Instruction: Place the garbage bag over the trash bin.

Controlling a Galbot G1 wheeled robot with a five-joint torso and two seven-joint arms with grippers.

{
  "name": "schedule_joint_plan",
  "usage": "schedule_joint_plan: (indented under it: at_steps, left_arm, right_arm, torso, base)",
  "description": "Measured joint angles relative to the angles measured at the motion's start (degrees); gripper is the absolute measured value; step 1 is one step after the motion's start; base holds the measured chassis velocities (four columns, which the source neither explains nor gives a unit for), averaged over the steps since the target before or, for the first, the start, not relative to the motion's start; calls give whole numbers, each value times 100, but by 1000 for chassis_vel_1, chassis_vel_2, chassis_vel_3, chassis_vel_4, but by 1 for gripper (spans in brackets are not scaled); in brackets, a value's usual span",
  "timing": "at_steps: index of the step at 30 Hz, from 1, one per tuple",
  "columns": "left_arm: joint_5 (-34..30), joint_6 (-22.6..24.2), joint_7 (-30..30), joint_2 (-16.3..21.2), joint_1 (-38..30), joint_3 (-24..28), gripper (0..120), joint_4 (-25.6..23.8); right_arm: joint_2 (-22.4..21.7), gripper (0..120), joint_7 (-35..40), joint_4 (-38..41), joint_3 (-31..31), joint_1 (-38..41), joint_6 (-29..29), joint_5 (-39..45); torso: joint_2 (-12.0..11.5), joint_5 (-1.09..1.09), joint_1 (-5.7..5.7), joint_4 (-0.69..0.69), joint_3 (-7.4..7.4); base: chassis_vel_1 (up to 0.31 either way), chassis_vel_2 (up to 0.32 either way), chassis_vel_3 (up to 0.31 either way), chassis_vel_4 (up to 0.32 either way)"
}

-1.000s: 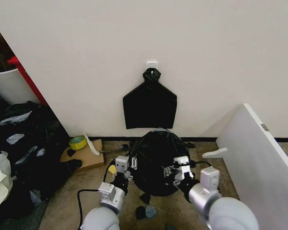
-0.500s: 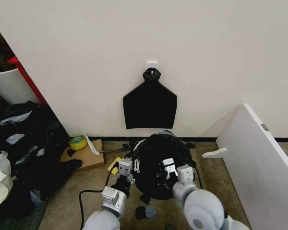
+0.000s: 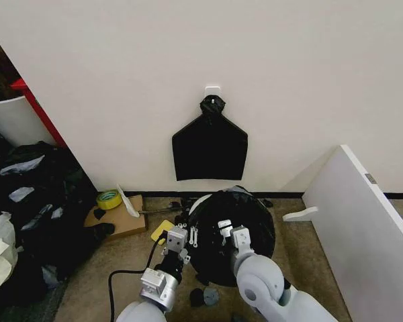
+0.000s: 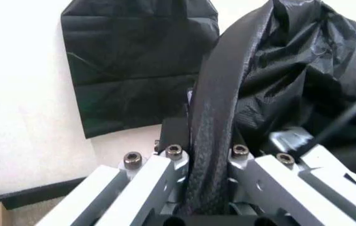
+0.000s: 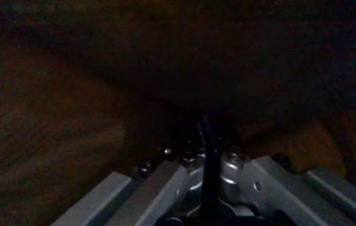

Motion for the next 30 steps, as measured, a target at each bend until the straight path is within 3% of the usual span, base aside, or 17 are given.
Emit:
schedule_joint_plan:
  at_steps: [17,30]
  left_arm:
    - [18,-18,47,-9,128,-10,4,-98]
    - [19,-49,113,82,151,-5,4,-112]
  right_arm:
    - [119,0,-97,-554,5,317,41,-184]
    - [73,0,-301,-353,-217,159,21,-527]
  torso:
    - [0,0,0,0,0]
    - [0,1,0,-1,0]
  base:
    - [0,0,0,0]
    - [0,0,0,0]
